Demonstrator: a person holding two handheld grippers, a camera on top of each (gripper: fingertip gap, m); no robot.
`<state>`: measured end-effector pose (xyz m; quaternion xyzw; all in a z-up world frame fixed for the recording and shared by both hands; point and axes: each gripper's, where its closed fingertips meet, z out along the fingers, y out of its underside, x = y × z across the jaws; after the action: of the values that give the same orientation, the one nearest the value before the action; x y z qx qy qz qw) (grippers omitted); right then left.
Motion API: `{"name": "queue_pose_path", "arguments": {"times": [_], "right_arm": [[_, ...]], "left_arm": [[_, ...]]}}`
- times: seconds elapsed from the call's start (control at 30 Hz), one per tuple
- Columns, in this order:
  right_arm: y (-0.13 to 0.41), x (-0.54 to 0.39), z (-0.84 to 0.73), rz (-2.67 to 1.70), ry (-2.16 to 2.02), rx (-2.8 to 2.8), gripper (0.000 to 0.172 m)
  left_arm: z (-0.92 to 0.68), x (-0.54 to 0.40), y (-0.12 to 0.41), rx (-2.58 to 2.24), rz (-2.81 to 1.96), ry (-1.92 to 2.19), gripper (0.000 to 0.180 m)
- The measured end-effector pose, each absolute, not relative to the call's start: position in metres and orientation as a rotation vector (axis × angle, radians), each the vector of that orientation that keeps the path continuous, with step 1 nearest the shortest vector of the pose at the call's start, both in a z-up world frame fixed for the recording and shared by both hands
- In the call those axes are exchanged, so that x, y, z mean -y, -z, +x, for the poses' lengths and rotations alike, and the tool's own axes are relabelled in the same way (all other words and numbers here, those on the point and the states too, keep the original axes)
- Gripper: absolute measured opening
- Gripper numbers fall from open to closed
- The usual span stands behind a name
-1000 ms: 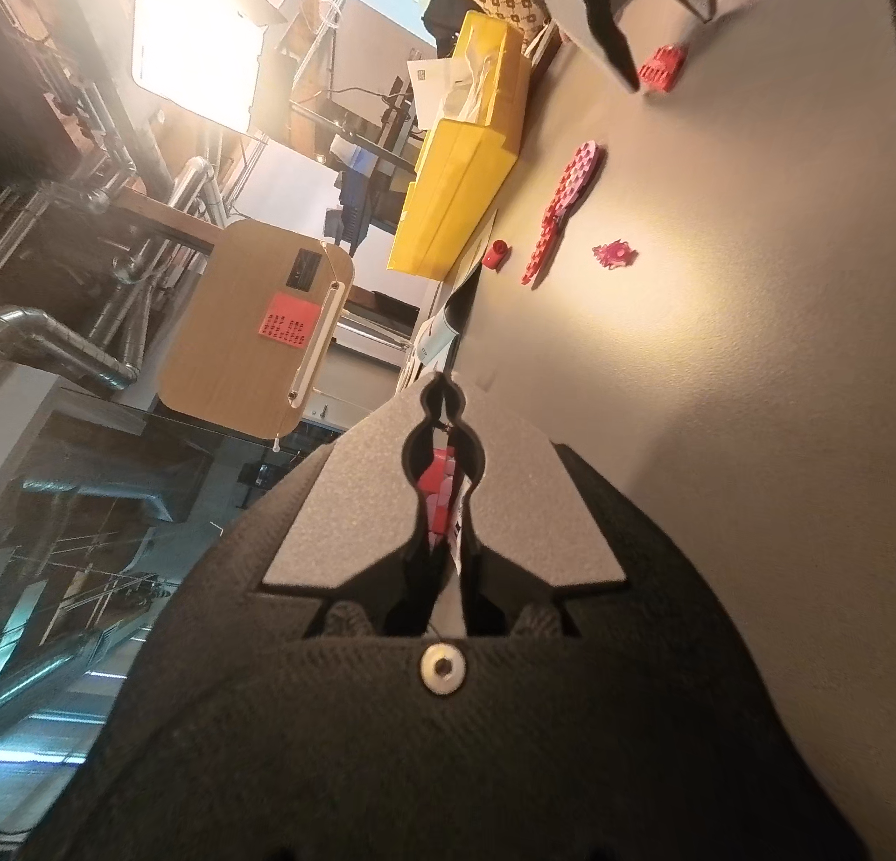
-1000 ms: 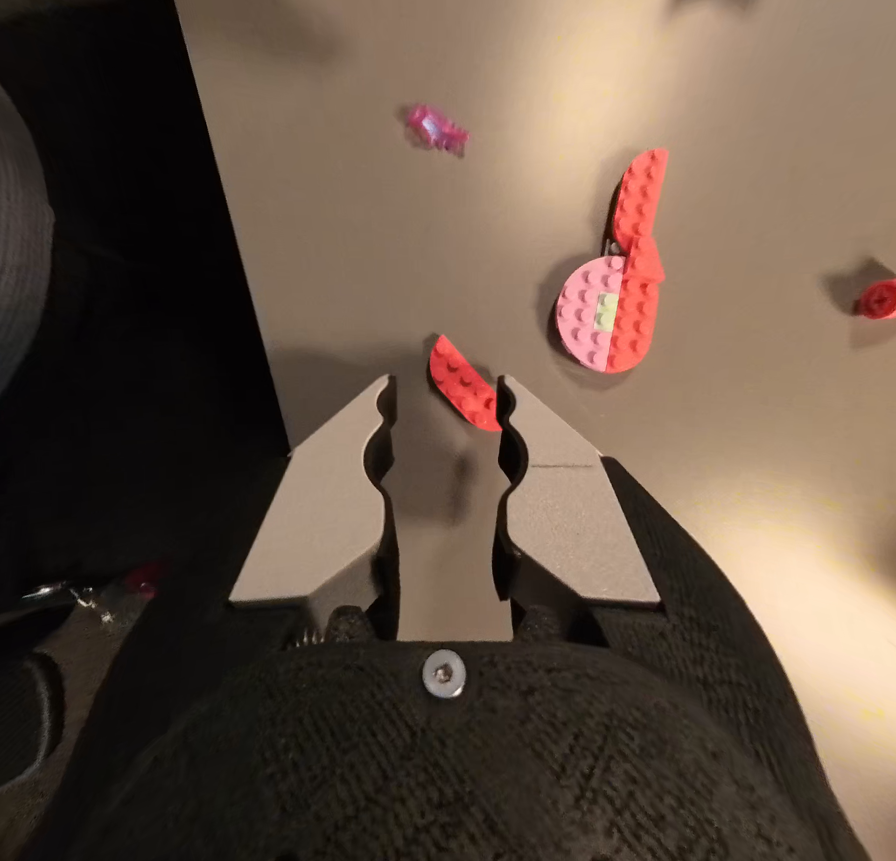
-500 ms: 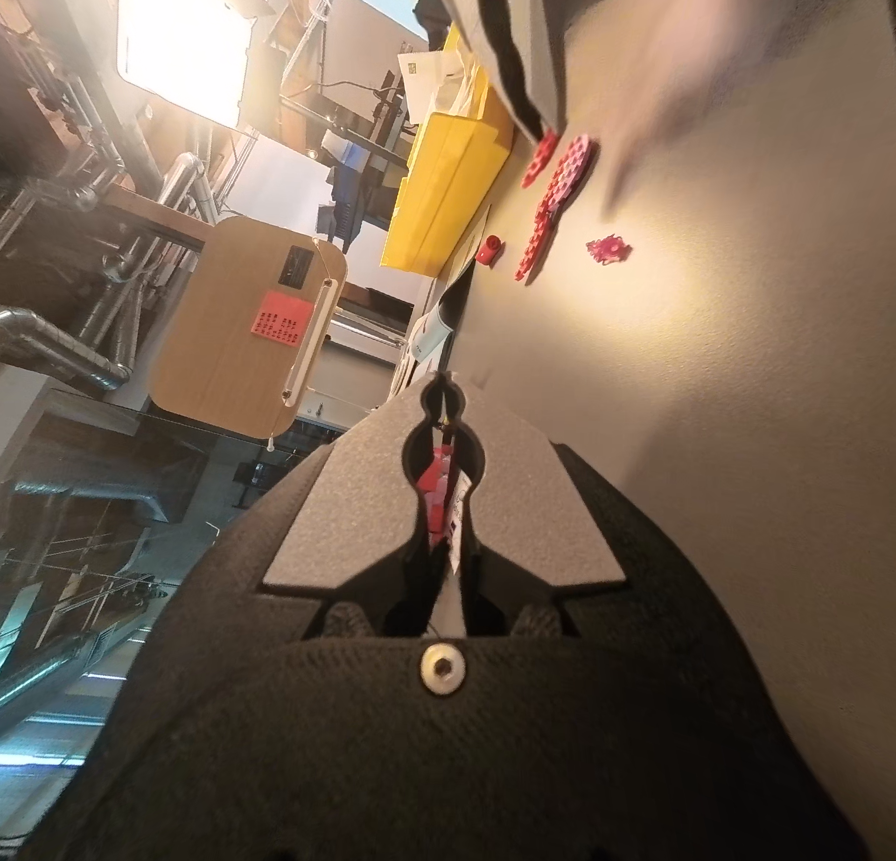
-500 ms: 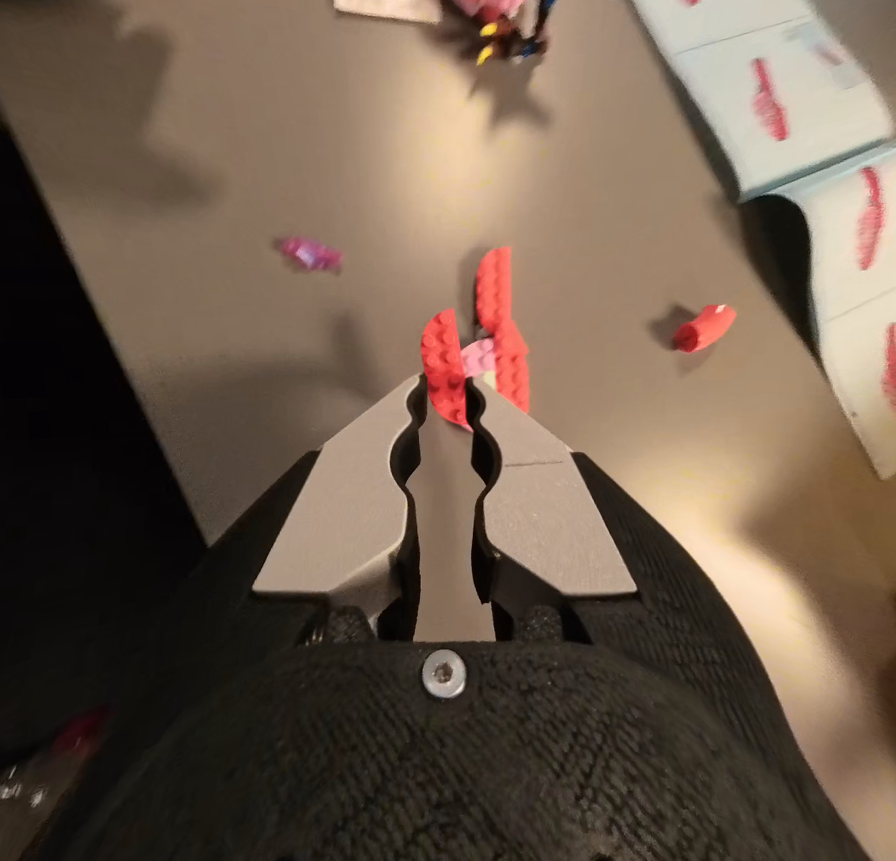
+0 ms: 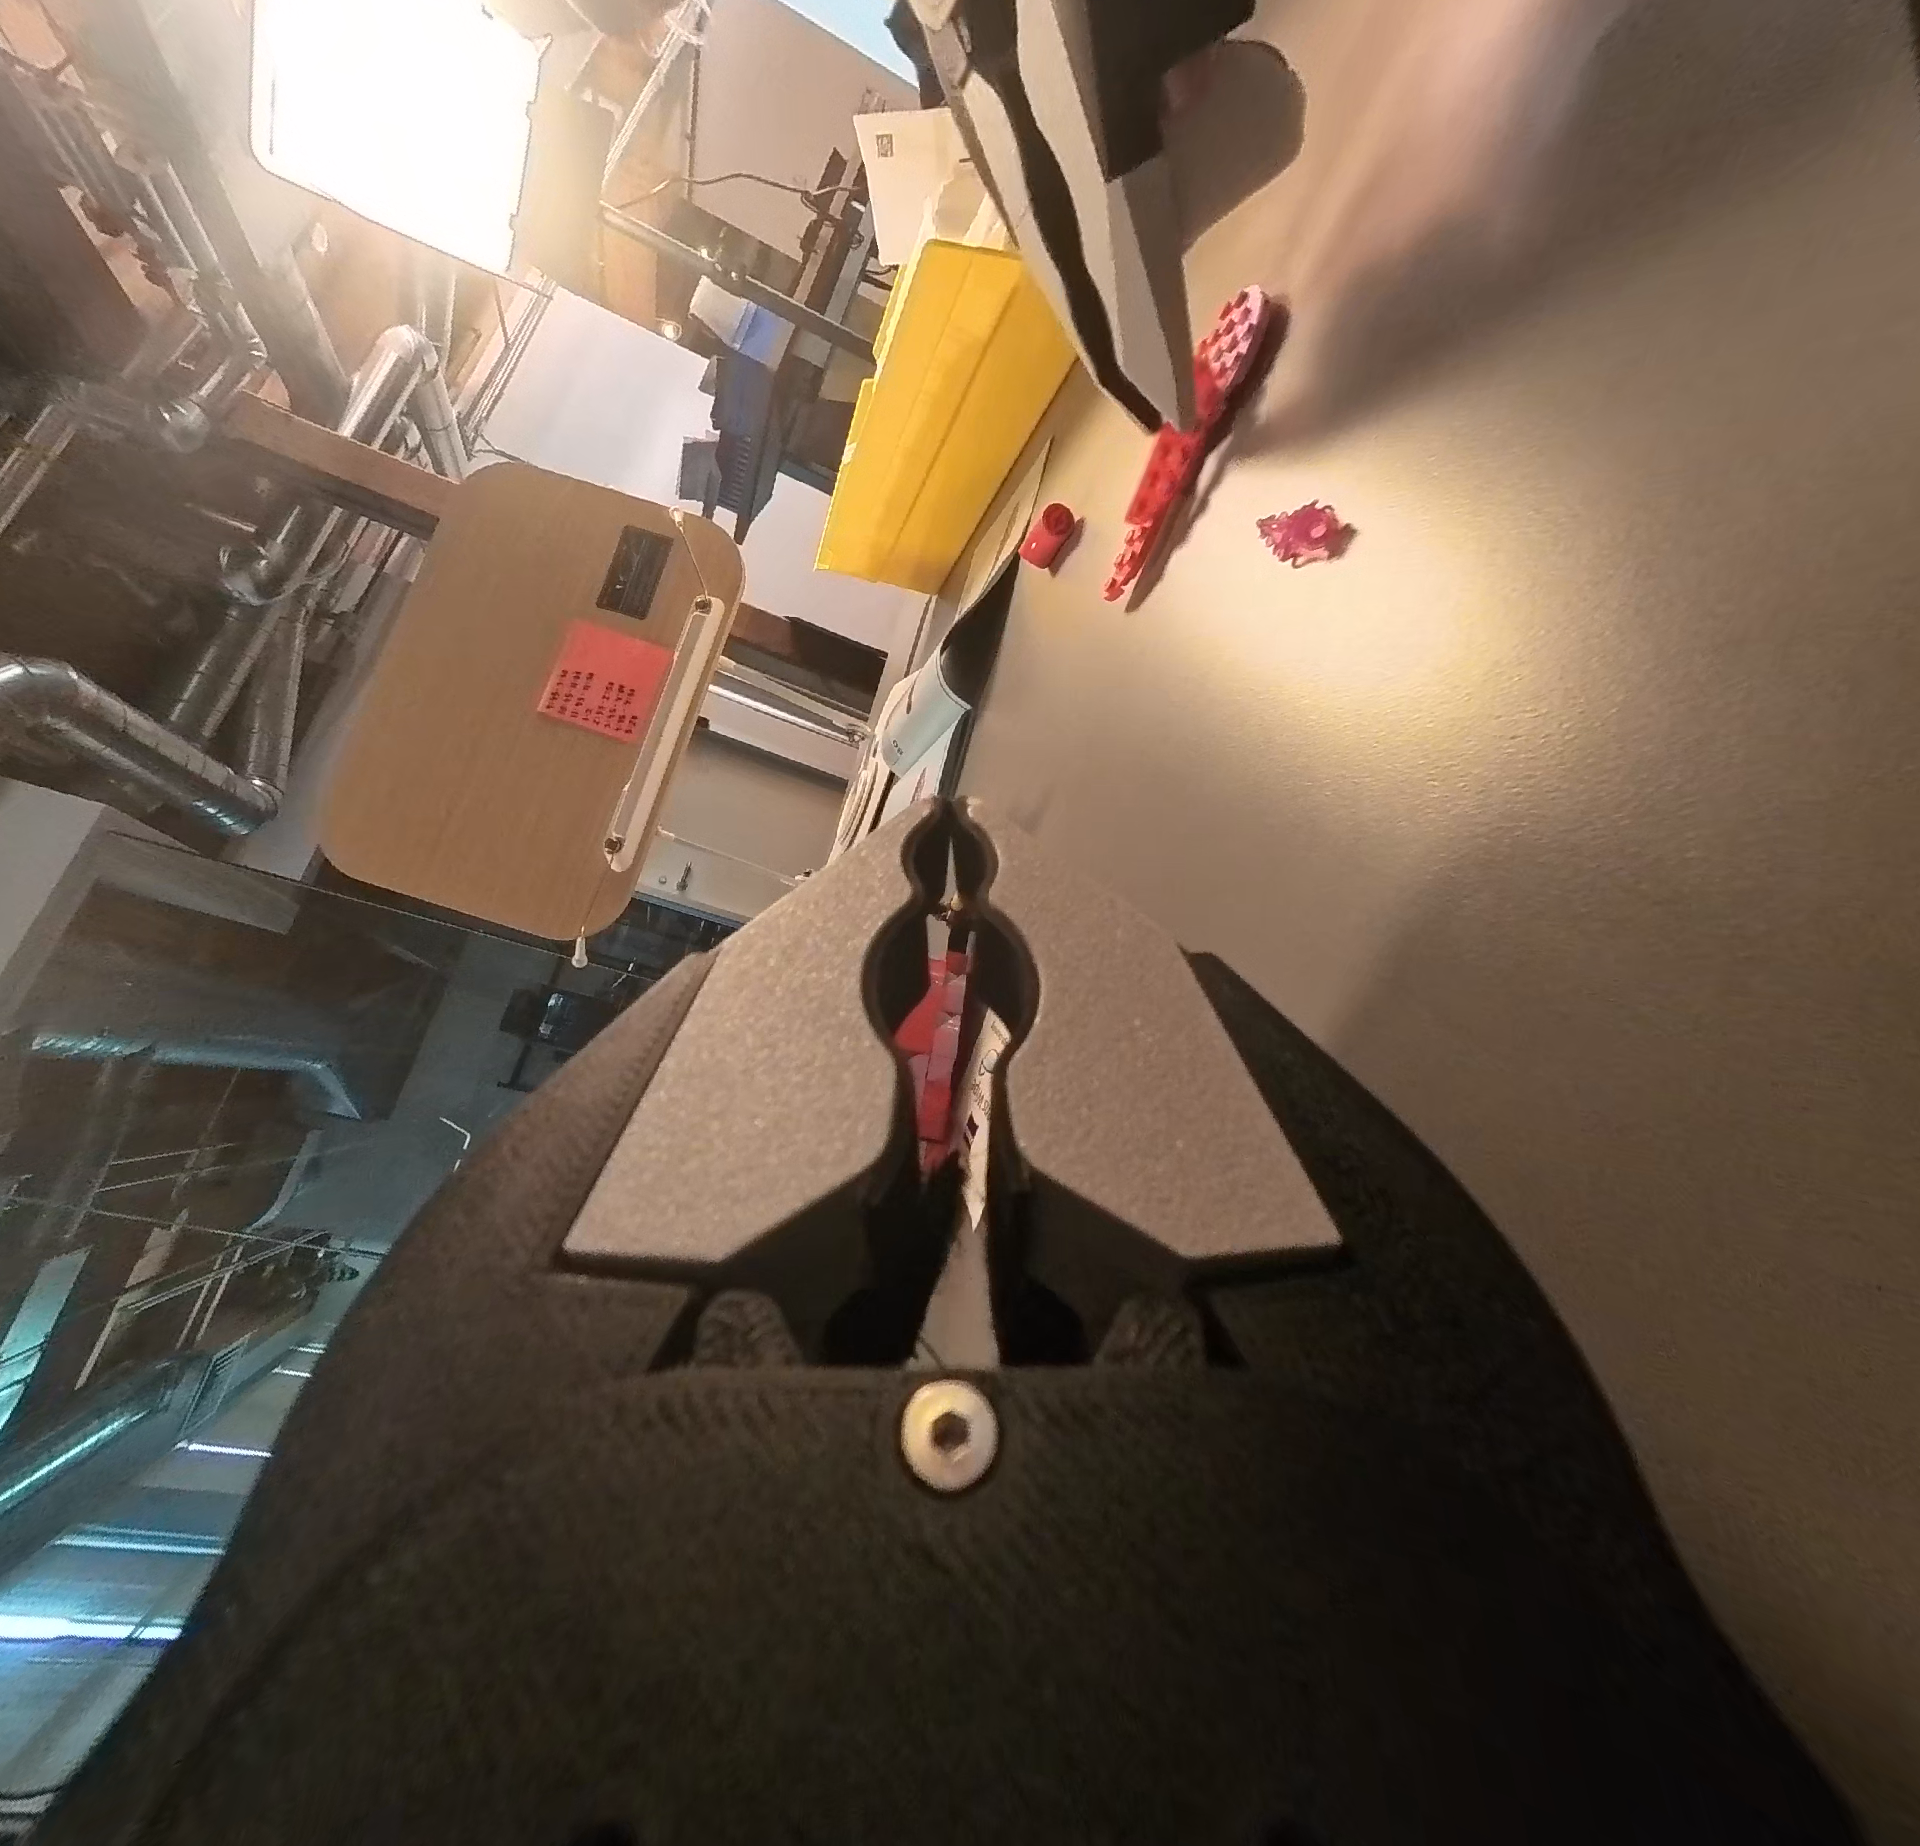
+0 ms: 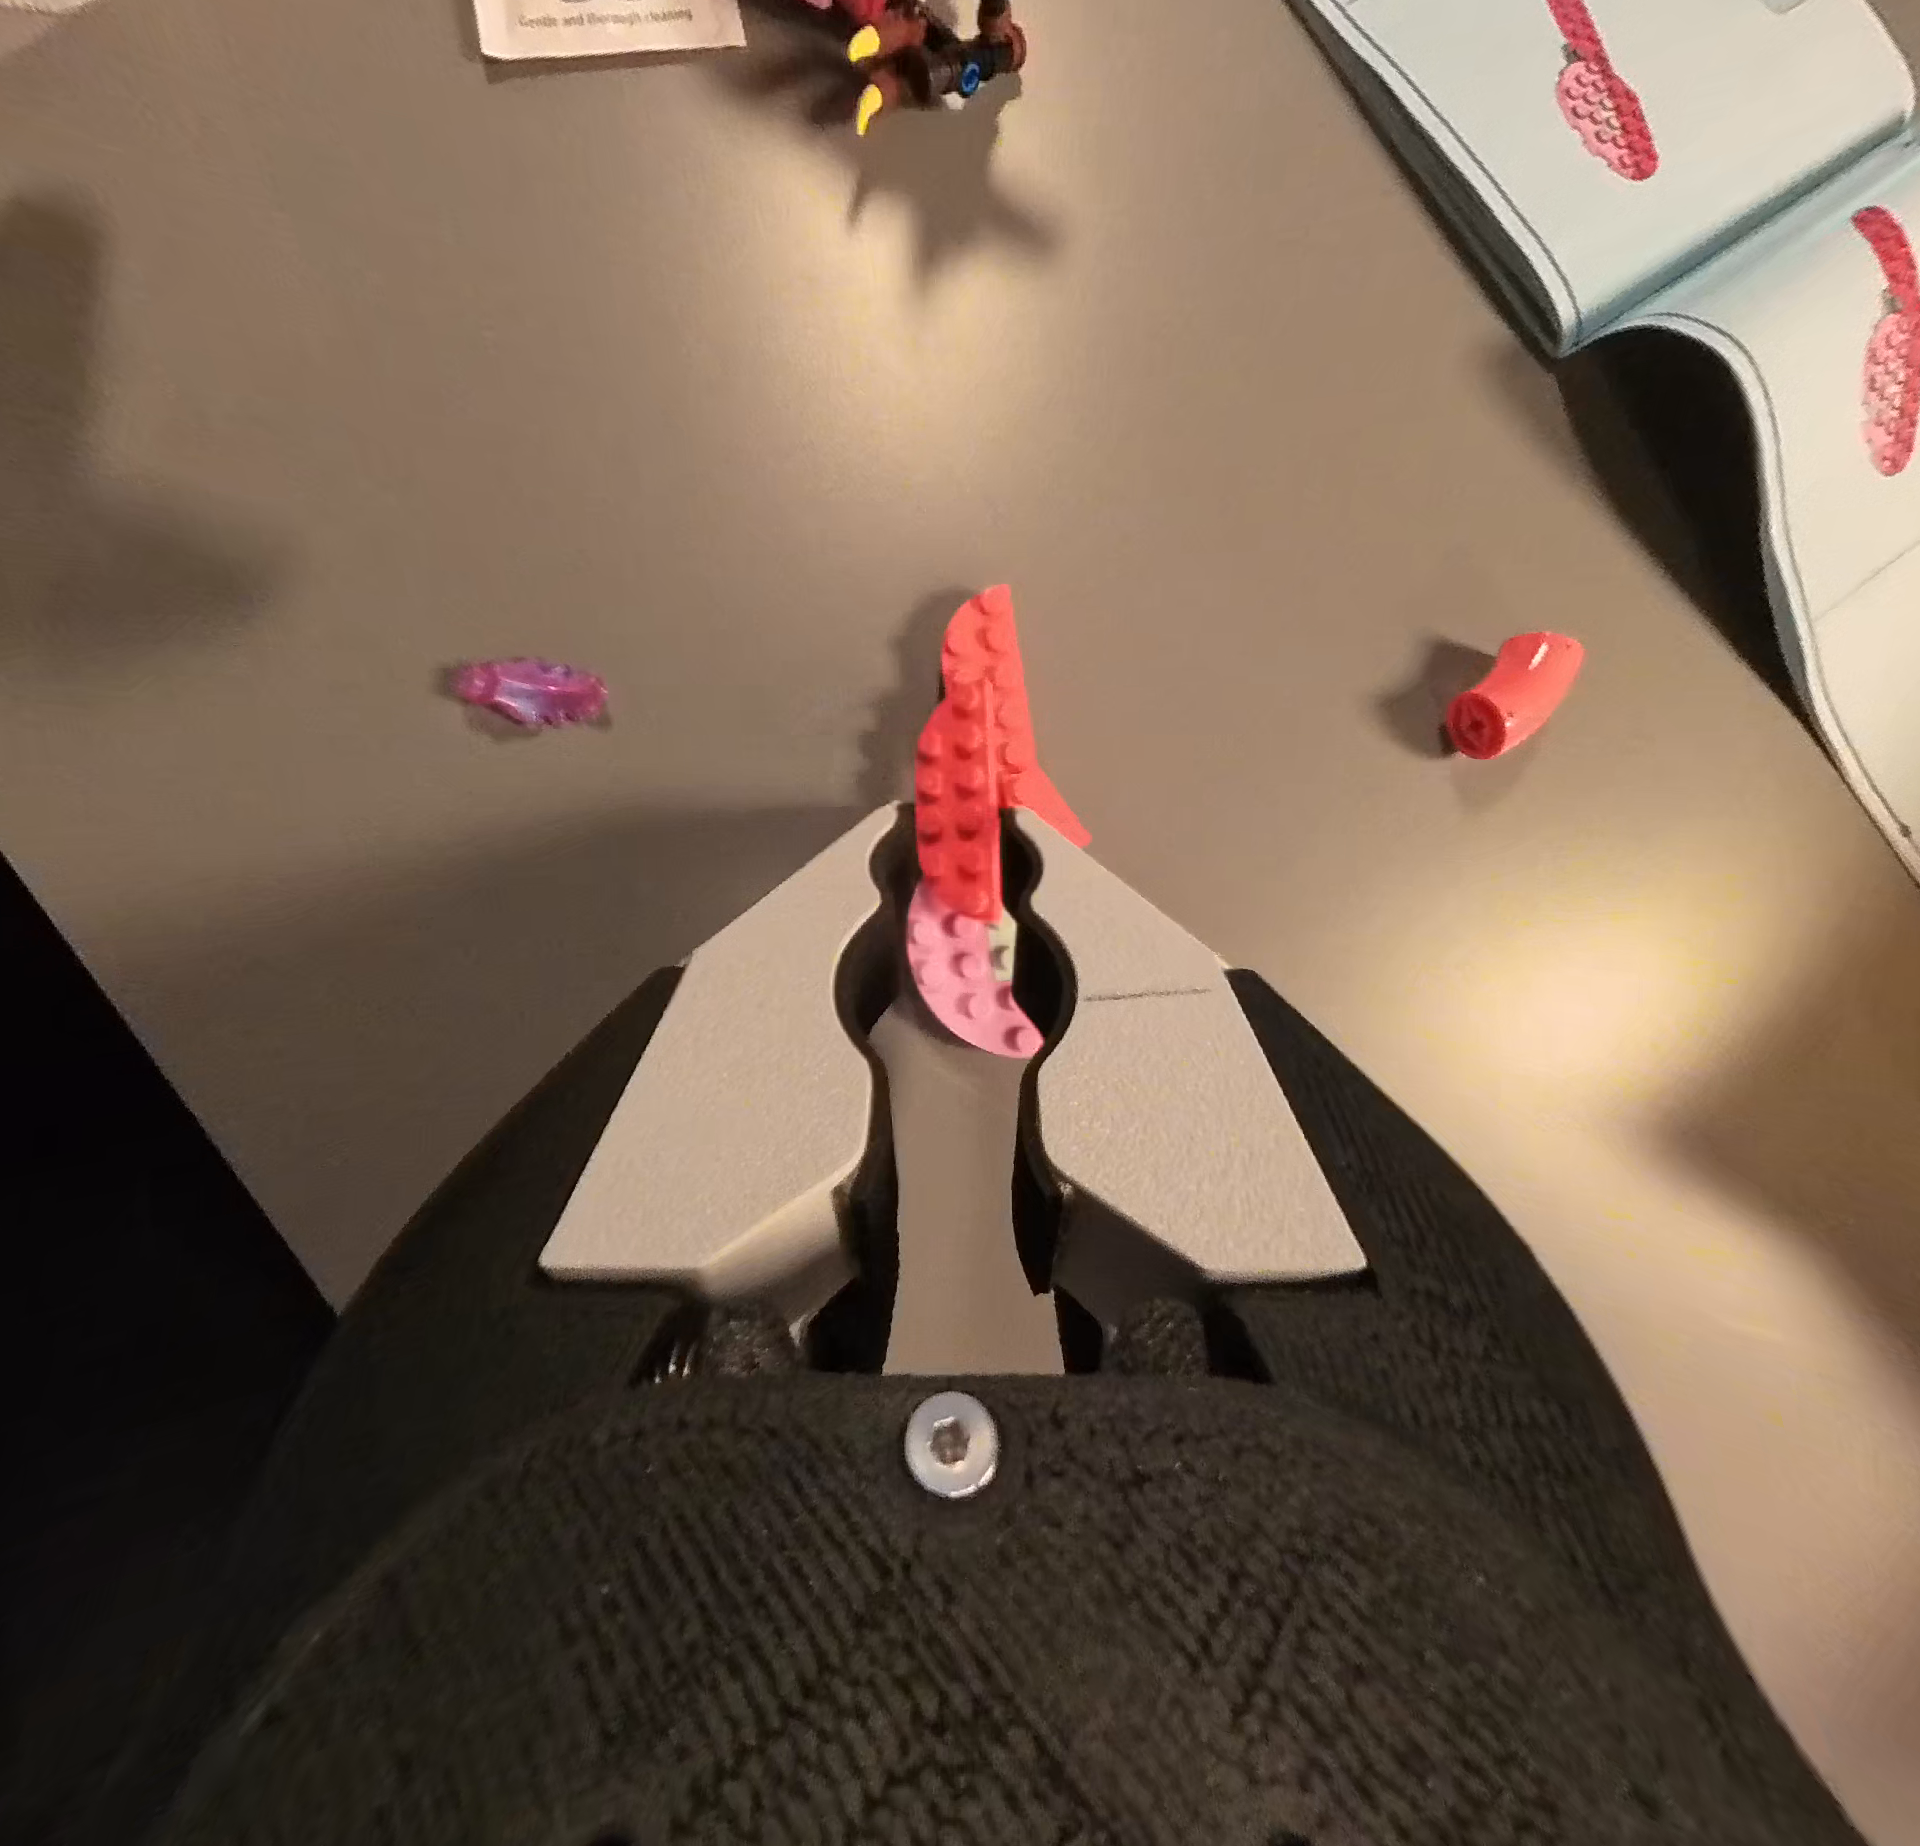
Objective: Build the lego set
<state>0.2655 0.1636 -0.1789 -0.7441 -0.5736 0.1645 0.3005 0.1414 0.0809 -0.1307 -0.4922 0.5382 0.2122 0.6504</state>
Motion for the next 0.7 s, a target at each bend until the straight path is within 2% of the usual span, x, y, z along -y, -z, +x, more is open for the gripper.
{"name": "queue_pose_path", "arguments": {"times": [0.1, 0.17, 0.37, 0.43, 0.57, 0.63, 0.7], "right_arm": [[0.180, -0.164, 0.265, -1.971, -0.413, 1.510, 0.014], [0.178, -0.165, 0.266, -1.952, -0.391, 1.505, 0.021], [0.174, -0.162, 0.279, -1.835, -0.448, 1.561, 0.063], [0.183, -0.161, 0.284, -1.854, -0.477, 1.585, 0.067], [0.189, -0.162, 0.287, -1.875, -0.570, 1.571, 0.065], [0.190, -0.163, 0.288, -1.877, -0.599, 1.570, 0.062], [0.191, -0.162, 0.288, -1.883, -0.634, 1.578, 0.060]], "left_arm": [[0.141, -0.081, 0.131, -1.224, -1.120, -0.480, 0.000], [0.141, -0.081, 0.131, -1.224, -1.120, -0.481, 0.000], [0.141, -0.081, 0.131, -1.226, -1.121, -0.479, 0.000], [0.142, -0.081, 0.132, -1.230, -1.121, -0.477, 0.000], [0.153, -0.078, 0.130, -1.250, -1.089, -0.428, 0.000], [0.173, -0.073, 0.128, -1.292, -1.054, -0.342, 0.011], [0.196, -0.075, 0.125, -1.328, -1.057, -0.251, 0.011]]}}
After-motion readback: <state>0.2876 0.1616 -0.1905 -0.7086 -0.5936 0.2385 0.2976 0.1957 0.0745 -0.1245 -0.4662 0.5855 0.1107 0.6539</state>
